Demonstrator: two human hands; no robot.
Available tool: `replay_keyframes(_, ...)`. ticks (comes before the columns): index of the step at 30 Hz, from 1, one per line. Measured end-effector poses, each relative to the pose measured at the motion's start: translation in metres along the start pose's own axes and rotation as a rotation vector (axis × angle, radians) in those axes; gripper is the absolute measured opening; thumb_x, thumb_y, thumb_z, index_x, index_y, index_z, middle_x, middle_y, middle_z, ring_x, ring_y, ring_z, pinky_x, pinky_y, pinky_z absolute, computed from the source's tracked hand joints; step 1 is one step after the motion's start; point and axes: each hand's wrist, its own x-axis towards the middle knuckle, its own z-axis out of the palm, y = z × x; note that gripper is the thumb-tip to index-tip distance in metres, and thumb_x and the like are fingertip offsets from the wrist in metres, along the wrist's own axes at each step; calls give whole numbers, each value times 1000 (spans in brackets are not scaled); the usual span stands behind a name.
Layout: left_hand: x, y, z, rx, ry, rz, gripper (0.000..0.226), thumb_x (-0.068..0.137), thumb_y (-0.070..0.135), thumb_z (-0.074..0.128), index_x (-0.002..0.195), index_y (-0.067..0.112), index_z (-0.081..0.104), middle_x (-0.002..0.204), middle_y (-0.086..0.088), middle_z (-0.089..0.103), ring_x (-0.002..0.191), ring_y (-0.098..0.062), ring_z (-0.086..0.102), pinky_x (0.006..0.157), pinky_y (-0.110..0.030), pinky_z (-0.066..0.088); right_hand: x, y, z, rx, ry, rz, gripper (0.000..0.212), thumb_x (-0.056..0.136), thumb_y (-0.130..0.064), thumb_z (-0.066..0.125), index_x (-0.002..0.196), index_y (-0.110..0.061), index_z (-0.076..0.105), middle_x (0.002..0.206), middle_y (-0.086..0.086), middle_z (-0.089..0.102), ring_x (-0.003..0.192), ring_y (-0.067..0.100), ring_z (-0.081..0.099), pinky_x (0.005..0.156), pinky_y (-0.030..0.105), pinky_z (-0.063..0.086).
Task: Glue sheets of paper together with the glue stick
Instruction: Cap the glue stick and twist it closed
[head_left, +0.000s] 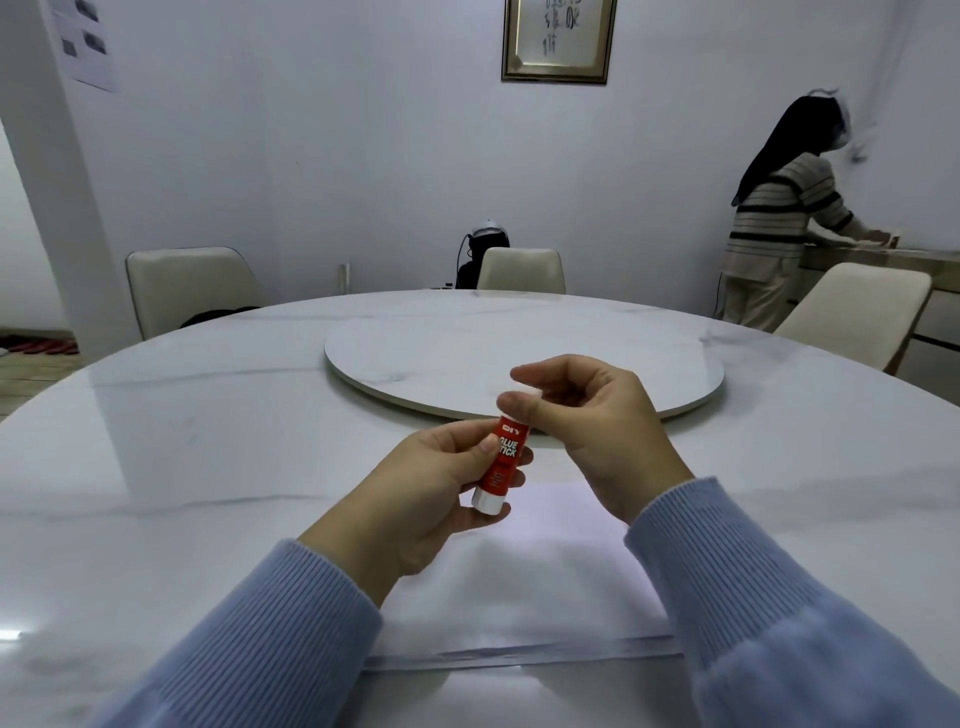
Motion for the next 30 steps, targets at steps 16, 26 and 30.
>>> replay_keyframes(16, 4, 0, 0, -99, -21, 48, 22, 74, 22, 62, 89, 13, 75, 91, -10, 76, 83, -24, 73, 70, -36, 60, 2, 7, 11, 518, 20, 194, 31, 61, -23, 75, 89, -11, 70, 83, 7, 69, 76, 19, 65, 66, 30, 54)
replay_keyframes(26, 3, 1, 2, -79, -22, 38, 18, 83, 17, 58, 86, 14, 76, 89, -8, 76, 81, -22, 73, 70, -34, 60, 3, 6, 8, 402, 58, 177, 42, 56, -33, 79, 92, -14, 69, 87, 6, 66, 88, 22, 61, 87, 42, 51)
replay_keyframes(30, 2, 2, 2, -105, -12, 40, 20, 86, 15, 56, 83, 13, 76, 88, -8, 76, 79, -21, 73, 71, -35, 59, 3, 8, 9, 389, 59, 185, 40, 61, -29, 74, 97, -15, 69, 83, 4, 70, 88, 22, 63, 87, 37, 51)
